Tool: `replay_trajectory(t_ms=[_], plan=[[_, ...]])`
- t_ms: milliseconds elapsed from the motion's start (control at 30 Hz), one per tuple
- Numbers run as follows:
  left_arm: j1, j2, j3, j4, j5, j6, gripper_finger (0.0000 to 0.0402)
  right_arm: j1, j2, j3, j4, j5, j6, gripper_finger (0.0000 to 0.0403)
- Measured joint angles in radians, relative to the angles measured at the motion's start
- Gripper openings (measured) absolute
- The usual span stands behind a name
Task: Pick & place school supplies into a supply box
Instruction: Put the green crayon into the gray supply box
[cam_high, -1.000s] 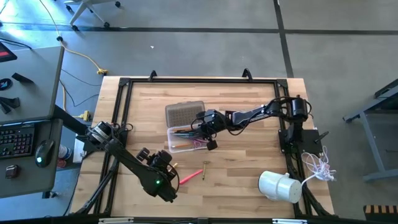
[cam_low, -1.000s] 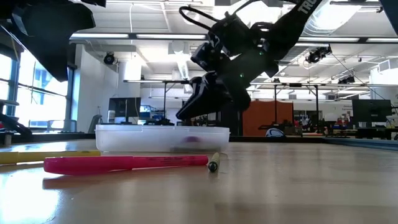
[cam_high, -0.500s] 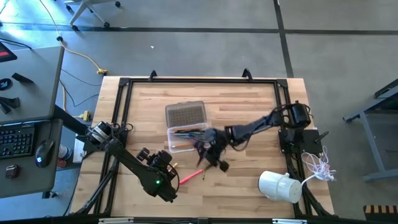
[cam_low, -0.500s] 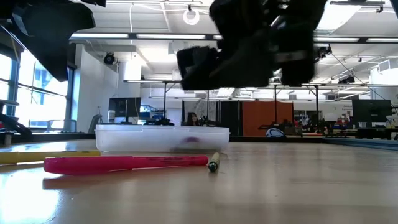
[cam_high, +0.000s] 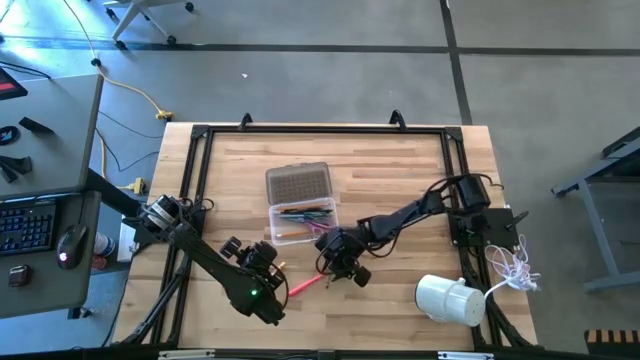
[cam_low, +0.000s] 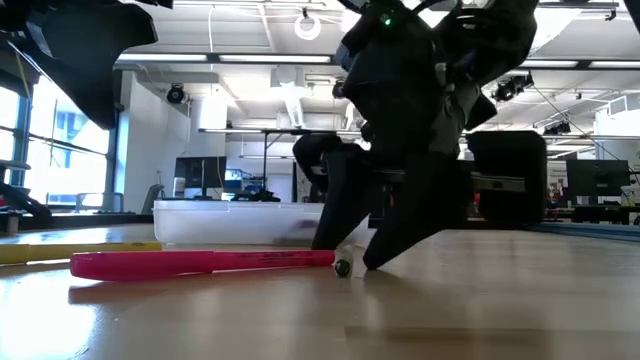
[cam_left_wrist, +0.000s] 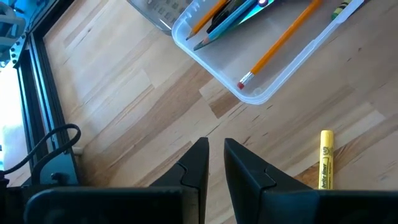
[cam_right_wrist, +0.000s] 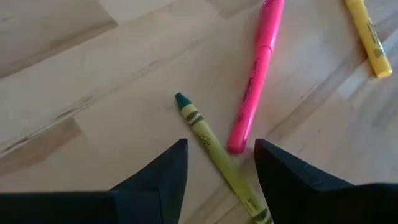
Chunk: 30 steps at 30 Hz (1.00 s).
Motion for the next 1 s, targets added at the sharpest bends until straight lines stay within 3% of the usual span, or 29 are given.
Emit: replay_trajectory(t_ms=[300, 633, 833, 1000], plan=[[0.000, 0.000, 0.000, -0.003, -0.007, 0.008, 0.0088, -0.027, 0.034, 0.002, -0.038, -0.050, 0.020, 0.0155], [0.000, 0.000, 0.000, -0.010, -0.006, 0.008, 0.0088, -0.025, 0.036, 0.002, -0.055, -0.036, 0.051, 0.0013], [0.000, 0.000, 0.000, -0.012, -0.006, 0.008, 0.0088, -0.020, -0.002, -0.002, -0.075, -0.047, 0.141, 0.0028], [0.000, 0.000, 0.000, -0.019, -0.006, 0.008, 0.0088, -0.006, -0.080, -0.010, -0.099, 0.008, 0.125, 0.0009]])
